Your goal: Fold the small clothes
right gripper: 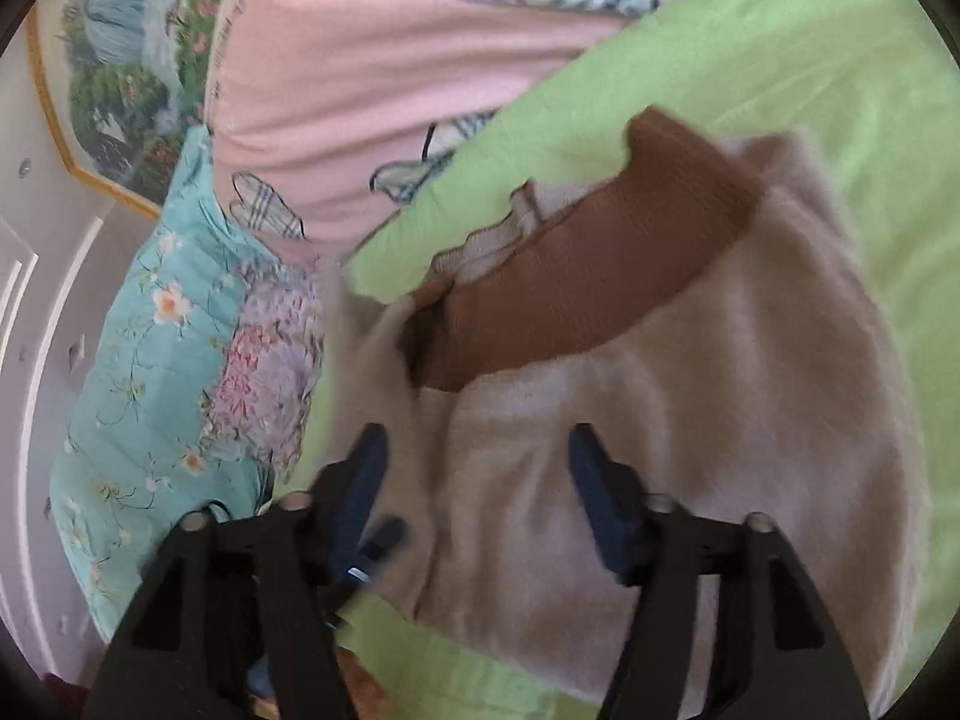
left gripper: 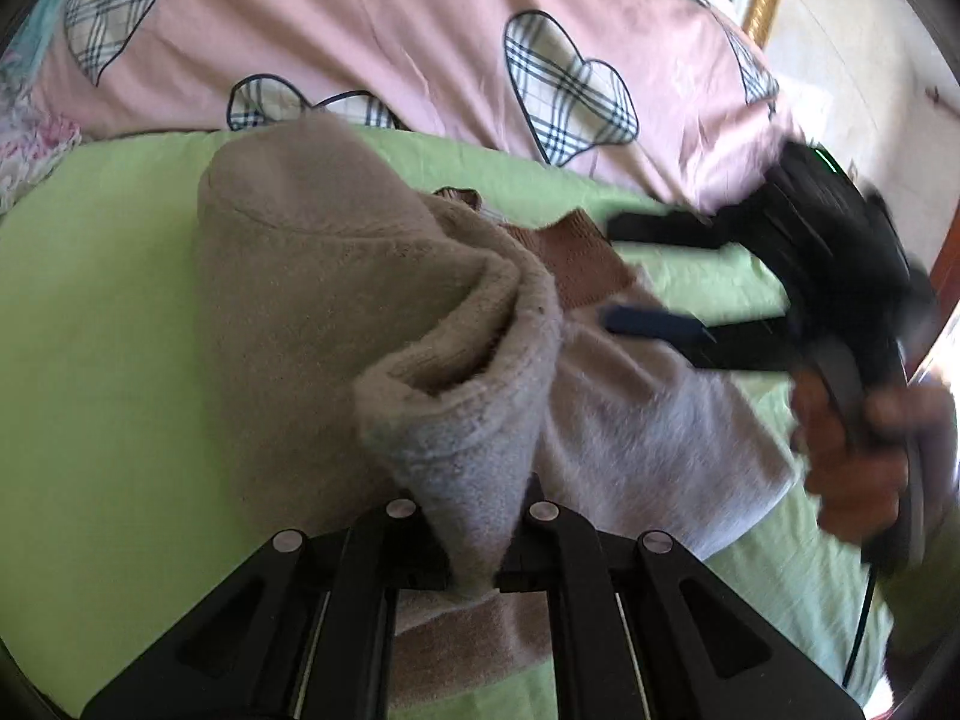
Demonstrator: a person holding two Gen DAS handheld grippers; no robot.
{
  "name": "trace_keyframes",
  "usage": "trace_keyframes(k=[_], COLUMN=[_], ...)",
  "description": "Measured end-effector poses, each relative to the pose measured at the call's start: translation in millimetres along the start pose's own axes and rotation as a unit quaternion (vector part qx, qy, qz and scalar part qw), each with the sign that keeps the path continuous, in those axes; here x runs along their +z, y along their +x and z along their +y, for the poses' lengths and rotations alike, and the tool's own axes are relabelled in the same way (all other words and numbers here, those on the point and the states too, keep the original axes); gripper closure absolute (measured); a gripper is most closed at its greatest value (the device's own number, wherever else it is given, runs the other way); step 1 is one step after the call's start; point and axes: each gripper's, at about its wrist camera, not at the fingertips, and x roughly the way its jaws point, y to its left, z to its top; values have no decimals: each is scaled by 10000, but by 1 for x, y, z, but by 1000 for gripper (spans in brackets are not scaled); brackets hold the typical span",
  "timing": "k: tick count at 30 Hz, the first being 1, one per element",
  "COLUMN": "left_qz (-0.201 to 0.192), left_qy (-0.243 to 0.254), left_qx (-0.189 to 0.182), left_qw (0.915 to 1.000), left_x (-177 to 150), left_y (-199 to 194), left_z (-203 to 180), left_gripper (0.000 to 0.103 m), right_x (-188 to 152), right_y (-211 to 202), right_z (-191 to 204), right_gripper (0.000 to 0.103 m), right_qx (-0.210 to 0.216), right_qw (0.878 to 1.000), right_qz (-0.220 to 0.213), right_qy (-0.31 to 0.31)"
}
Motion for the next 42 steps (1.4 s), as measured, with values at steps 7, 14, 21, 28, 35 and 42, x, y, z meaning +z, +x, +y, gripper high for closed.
trace_keyframes(k=[7, 14, 21, 28, 35, 42], left_qz=[88, 130, 92, 341, 626, 980], left_qy=[264, 311, 317, 500, 616, 577], left_qx=[92, 61, -903, -1379, -1547, -1577], left_qw=[9996, 9994, 9954, 9886, 9840, 9809], left_x=[0, 7, 17, 12, -1, -3], left_y=[0, -6, -4, 36, 61, 75], left_z=[-2, -8, -54, -116, -135, -122], left_gripper=[98, 98, 97, 97, 97, 88], right_x=[32, 40, 52, 57, 52, 43], right_y=[95, 138, 44, -32, -48, -55], right_z=[31, 62, 37, -32, -64, -80], right_gripper=[33, 87, 88, 88, 88, 76], right_qx=[350, -21, 88, -438, -892, -1217], right_qw=[9942, 9909, 9956, 9981, 9951, 9913], right_qz=[977, 1149, 430, -38, -182, -267], right_qy=[-290, -695, -822, -433, -390, -414])
